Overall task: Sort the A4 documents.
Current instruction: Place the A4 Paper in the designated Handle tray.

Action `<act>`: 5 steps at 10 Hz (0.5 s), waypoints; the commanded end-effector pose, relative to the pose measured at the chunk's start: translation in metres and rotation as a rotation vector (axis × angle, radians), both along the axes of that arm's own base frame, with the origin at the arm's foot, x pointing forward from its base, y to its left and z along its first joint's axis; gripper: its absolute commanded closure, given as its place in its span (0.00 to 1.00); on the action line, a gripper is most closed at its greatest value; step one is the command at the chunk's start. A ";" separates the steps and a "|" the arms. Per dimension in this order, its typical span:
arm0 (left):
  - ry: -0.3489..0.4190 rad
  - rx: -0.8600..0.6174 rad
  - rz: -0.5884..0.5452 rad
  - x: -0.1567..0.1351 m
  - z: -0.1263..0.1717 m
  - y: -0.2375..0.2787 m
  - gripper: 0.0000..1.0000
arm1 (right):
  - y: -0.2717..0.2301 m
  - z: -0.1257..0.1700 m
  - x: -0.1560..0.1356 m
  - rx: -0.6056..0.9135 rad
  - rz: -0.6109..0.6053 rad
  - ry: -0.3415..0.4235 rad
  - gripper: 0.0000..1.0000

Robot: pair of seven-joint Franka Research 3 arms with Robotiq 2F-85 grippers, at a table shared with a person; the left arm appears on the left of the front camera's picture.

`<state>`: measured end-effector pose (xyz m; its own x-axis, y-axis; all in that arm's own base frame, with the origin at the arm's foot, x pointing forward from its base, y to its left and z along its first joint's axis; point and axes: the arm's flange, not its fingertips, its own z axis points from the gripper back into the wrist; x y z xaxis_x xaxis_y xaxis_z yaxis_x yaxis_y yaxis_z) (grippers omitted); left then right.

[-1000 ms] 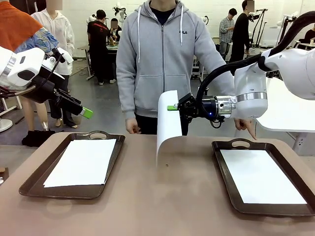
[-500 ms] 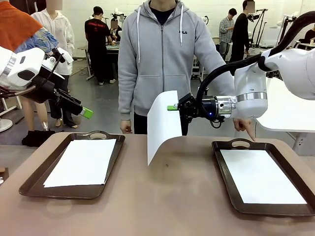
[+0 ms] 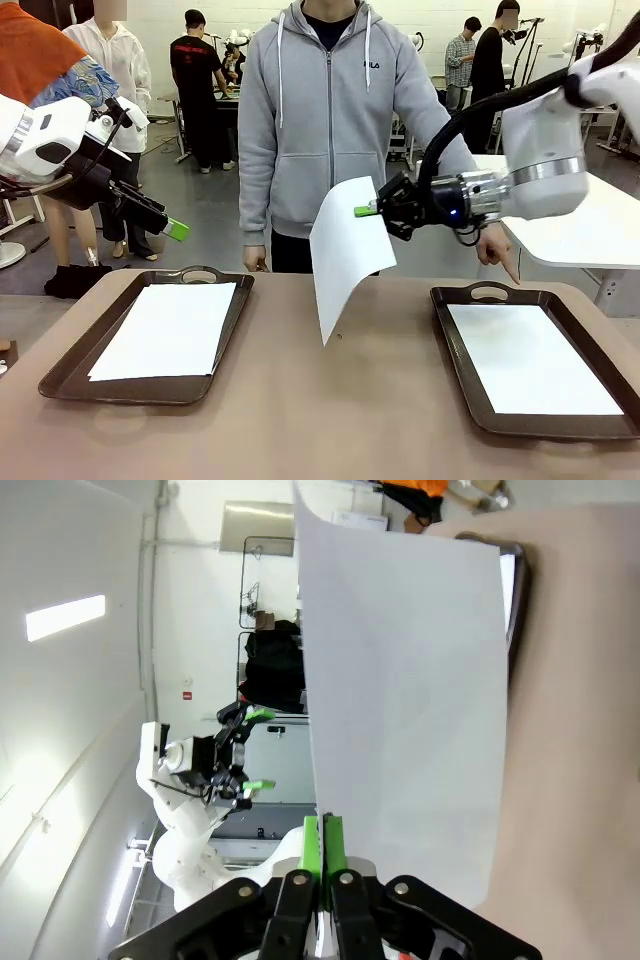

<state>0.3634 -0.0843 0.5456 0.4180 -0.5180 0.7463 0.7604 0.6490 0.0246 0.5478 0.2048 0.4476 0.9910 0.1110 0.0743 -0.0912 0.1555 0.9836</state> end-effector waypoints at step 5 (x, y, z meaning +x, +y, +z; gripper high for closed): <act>-0.005 0.007 -0.006 0.000 -0.001 0.001 0.00 | -0.098 0.005 -0.058 -0.224 0.011 0.119 0.99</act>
<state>0.3634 -0.0842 0.5456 0.4180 -0.5178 0.7464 0.7603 0.6491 0.0245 0.4979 0.1245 0.4501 0.9926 0.1202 -0.0166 -0.0222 0.3141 0.9491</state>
